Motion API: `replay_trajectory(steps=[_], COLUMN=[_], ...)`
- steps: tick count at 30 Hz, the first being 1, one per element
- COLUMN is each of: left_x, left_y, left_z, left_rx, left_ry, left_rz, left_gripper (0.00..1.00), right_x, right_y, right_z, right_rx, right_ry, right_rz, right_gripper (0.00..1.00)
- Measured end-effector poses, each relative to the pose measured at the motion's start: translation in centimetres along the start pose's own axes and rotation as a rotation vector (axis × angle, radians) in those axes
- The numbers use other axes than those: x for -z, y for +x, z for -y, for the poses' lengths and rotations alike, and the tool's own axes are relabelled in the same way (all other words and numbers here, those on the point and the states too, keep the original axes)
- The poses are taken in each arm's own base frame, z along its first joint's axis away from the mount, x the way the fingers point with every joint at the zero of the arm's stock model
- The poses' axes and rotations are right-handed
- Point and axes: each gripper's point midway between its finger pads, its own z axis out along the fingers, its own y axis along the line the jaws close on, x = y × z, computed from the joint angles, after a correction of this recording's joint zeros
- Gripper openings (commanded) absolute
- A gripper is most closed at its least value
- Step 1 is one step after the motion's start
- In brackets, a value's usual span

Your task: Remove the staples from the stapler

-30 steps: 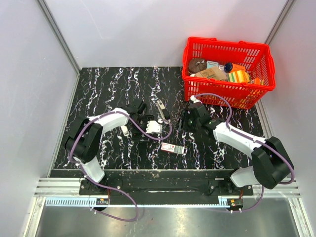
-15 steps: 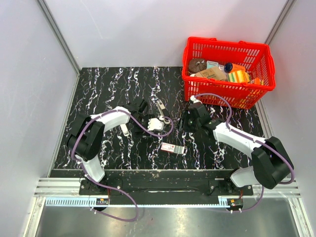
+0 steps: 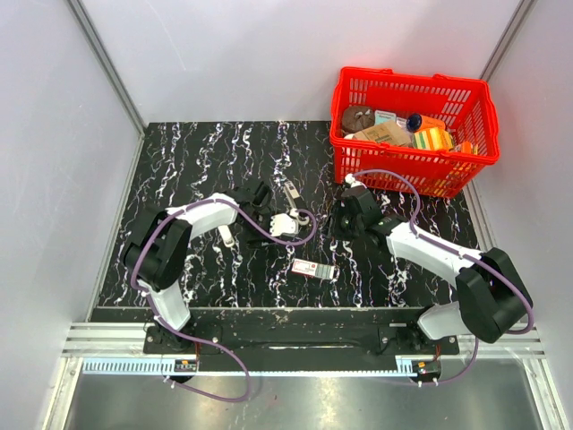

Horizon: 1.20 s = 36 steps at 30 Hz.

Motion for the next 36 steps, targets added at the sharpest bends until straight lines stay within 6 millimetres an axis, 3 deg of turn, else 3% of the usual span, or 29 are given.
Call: replay_trajectory(steps=[7, 28, 33, 36], left_x=[-0.3, -0.2, 1.6, 3.4], left_y=[-0.3, -0.5, -2.3, -3.7], left_z=[0.2, 0.3, -1.2, -2.2], left_rx=[0.028, 0.105, 0.161, 0.19], left_ry=[0.007, 0.001, -0.02, -0.048], left_rz=[-0.002, -0.014, 0.013, 0.059], left_gripper=[0.33, 0.0, 0.0, 0.0], right_x=[0.0, 0.0, 0.0, 0.2], right_y=[0.2, 0.3, 0.3, 0.1], right_z=[0.1, 0.2, 0.1, -0.1], right_rx=[-0.001, -0.001, 0.0, 0.001], right_ry=[0.003, 0.002, 0.001, -0.008], right_rz=[-0.004, -0.006, -0.006, 0.001], right_gripper=[0.25, 0.19, 0.21, 0.27])
